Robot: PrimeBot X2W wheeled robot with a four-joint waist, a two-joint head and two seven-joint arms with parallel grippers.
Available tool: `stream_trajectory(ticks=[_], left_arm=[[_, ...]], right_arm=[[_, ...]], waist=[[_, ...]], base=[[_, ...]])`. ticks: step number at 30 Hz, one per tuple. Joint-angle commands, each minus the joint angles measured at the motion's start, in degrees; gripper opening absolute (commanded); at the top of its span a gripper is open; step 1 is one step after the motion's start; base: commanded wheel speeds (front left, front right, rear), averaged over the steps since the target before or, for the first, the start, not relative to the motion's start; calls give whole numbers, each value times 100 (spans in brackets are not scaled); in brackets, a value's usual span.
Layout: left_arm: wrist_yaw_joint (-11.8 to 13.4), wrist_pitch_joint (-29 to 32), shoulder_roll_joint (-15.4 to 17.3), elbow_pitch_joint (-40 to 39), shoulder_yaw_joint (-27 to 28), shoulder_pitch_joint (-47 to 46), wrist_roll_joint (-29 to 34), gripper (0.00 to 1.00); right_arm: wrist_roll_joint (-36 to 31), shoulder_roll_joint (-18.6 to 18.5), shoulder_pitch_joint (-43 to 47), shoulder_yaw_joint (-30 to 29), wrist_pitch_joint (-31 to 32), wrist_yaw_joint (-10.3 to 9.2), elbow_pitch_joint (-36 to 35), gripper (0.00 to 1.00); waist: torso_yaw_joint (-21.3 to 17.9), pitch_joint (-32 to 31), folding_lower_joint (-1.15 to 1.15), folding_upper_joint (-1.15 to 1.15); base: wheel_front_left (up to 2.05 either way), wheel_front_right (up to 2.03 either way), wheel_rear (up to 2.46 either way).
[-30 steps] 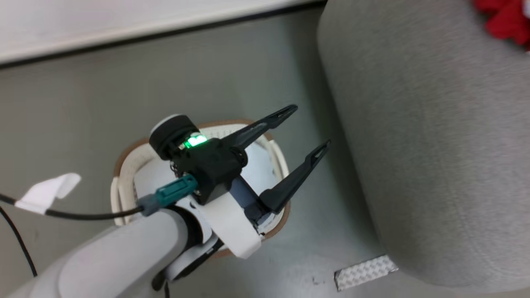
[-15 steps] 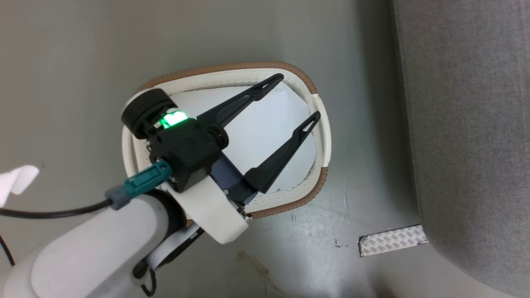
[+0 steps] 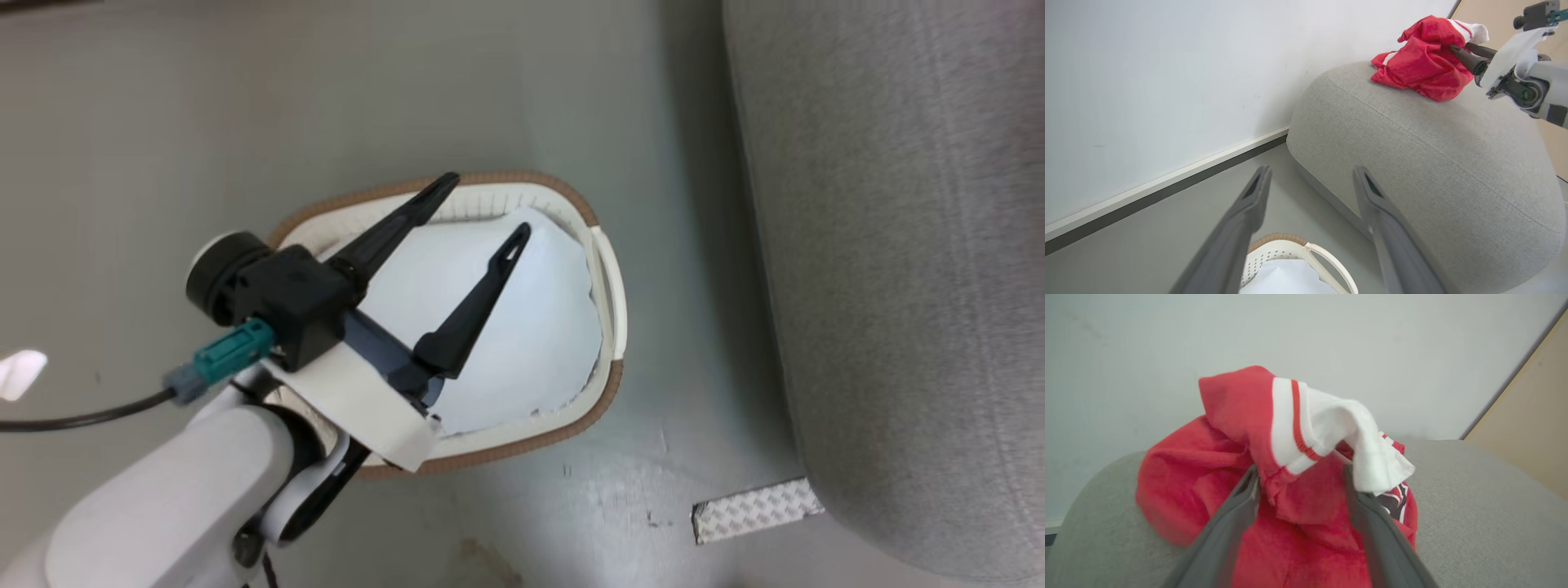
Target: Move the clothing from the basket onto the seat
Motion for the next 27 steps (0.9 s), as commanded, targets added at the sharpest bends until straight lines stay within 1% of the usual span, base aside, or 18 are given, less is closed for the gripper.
stream_trajectory(ticks=[1, 4, 11, 14, 19, 20, 22, 23, 27], left_arm=[[45, -130, 5, 128, 58, 170, -138, 100], [87, -369, -31, 395, 132, 418, -284, 100], [277, -924, -102, 1195, 338, 1169, -626, 100], [347, -1097, -165, 1492, 458, 1589, -783, 100], [388, -1204, -344, 1979, 718, 2268, -860, 100], [388, -1204, -344, 1979, 718, 2268, -860, 100], [380, -1206, -509, 2097, 988, 2554, -885, 100], [337, -1206, -605, 2132, 1158, 2692, -823, 100], [189, -1206, -920, 2320, 1795, 3348, -388, 100]], right_arm=[[27, 38, 331, 101, -121, -17, -160, 100], [30, 103, 864, 354, -242, -17, -413, 100], [277, 465, 2134, 1061, -330, -17, -1215, 100], [461, 648, 2686, 1300, -340, -16, -1552, 100], [757, 791, 3581, 1712, -335, -16, -1968, 100], [757, 791, 3581, 1712, -335, -16, -1968, 100], [821, 833, 3914, 1915, -333, -16, -2065, 100], [881, 844, 4066, 1950, -334, -17, -2119, 100], [1037, 876, 4638, 2273, -334, -17, -2211, 100]], waist=[[-61, -434, 0, 0], [-67, -836, 0, 0], [80, -1850, 0, 0], [238, -2230, 0, 0], [613, -2791, 0, 0], [613, -2791, 0, 0], [750, -2988, 0, 0], [828, -3091, 0, 0], [1010, -3442, 0, 0]], base=[[0, 0, 0], [0, 0, 0], [0, 0, 0], [0, 0, 0], [0, 0, 0], [0, 0, 0], [0, 0, 0], [0, 0, 0], [0, 0, 0]])
